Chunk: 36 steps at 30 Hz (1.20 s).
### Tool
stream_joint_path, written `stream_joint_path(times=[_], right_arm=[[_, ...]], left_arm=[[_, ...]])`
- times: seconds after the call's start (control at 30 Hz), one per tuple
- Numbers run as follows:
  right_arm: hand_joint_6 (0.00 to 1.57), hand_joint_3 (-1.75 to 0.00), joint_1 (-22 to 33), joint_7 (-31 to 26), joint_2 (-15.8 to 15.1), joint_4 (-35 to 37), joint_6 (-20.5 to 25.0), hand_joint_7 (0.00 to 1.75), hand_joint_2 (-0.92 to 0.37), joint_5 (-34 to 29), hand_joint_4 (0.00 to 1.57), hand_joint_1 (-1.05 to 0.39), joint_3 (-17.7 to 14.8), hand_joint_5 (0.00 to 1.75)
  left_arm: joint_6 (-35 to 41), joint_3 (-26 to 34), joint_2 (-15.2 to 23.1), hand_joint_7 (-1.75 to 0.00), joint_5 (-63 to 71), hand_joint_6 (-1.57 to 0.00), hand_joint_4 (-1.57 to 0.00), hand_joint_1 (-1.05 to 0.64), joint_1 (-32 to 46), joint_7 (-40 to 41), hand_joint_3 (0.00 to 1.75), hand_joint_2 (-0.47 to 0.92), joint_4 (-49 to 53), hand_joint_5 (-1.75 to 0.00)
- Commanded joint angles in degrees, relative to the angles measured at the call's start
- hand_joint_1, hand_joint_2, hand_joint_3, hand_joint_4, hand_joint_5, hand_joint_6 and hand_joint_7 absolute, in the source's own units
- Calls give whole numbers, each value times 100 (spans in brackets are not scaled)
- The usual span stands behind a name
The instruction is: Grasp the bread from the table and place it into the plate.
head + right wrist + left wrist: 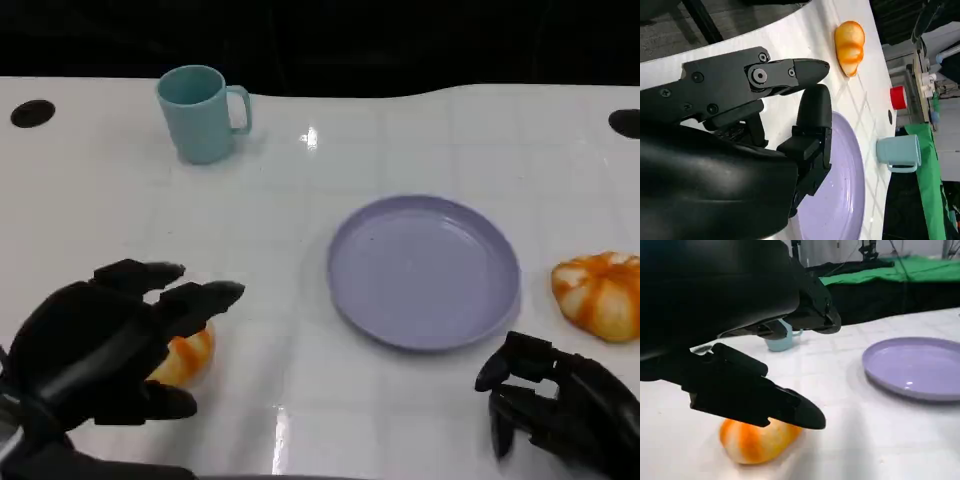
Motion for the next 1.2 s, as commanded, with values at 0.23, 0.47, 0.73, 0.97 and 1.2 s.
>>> stream_joint_path(times=[0.23,0.47,0.73,0.97,1.2], right_arm=[[69,-25,80,-26,-91,21,26,132,-92,-55,66,-50,3,175],[69,-25,61,15,-87,80,-31,132,-92,-43,65,-50,-10,175],[70,-25,85,15,-85,40,-14,133,-92,-31,66,-52,-11,175],[70,-25,95,6,-91,37,-38,133,-92,-46,66,-52,-6,175],[70,-26,126,-52,-101,7,-126,134,-92,-111,66,-51,15,175]], left_arm=[[939,-724,149,0,1080,-27,-15,-40,-427,-648,0,76,5,-3],[1283,-1029,183,0,1291,-26,-15,-38,-676,-729,0,74,310,-2],[1542,-1385,166,0,1254,-24,-15,-43,-1198,-769,1,75,1216,-1],[1689,-1639,174,0,1196,-21,-14,-46,-1574,-739,1,77,1901,0],[1682,-1794,146,-1,1047,-22,-15,-47,-1817,-466,1,78,2570,-1]])
